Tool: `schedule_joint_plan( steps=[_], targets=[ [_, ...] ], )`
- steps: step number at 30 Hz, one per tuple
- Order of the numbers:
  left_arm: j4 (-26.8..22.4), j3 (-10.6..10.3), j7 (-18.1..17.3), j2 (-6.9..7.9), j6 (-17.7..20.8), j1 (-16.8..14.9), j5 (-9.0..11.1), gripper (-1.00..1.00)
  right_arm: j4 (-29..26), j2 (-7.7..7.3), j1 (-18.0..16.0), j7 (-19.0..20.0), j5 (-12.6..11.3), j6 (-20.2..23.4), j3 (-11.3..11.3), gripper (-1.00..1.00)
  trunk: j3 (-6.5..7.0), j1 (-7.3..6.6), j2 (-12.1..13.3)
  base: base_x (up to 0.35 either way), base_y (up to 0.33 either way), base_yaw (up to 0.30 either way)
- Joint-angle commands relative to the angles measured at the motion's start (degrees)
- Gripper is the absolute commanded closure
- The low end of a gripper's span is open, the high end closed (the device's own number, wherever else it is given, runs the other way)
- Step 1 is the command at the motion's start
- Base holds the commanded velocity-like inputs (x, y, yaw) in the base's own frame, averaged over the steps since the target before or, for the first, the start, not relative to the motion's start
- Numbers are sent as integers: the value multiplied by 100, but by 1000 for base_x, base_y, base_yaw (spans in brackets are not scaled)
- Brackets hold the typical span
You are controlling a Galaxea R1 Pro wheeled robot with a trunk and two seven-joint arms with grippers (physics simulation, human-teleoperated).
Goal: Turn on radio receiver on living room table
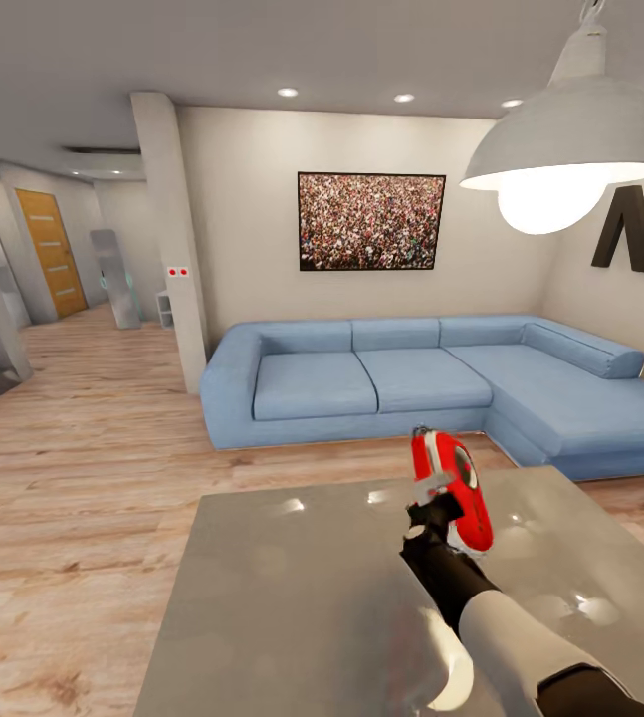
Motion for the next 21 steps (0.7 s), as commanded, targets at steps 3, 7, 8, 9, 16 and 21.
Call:
schedule_joint_plan(
  steps=[3, 7, 8, 9, 16, 21],
  targets=[
    [3, 0, 0, 0, -1, 0, -1, -100, 9, 107, -1, -639, 57, 11, 376, 100, 0, 0, 0, 0, 0, 0],
    [10, 0, 0, 0, -93, 0, -1, -100, 30, 214, -1, -1532, 70, 91, 1114, 100, 0, 0, 0, 0, 0, 0],
    [14, 0, 0, 0, -120, 2, -1, -100, 41, 224, -1, -1665, 72, 125, 1244, 100, 0, 0, 0, 0, 0, 0],
    [21, 0, 2, 0, -174, 4, -1, -100, 71, 238, -1, -1951, 73, 221, 1519, 100, 0, 0, 0, 0, 0, 0],
    [39, 0, 7, 0, -282, 3, -1, -100, 283, 264, 15, -3609, 68, 843, 3314, 100, 0, 0, 0, 0, 0, 0],
    [41, -7, 8, 0, -289, -1, -1, -100, 317, 262, 95, -4172, 57, 1060, 4080, 100, 0, 0, 0, 0, 0, 0]
  ],
)
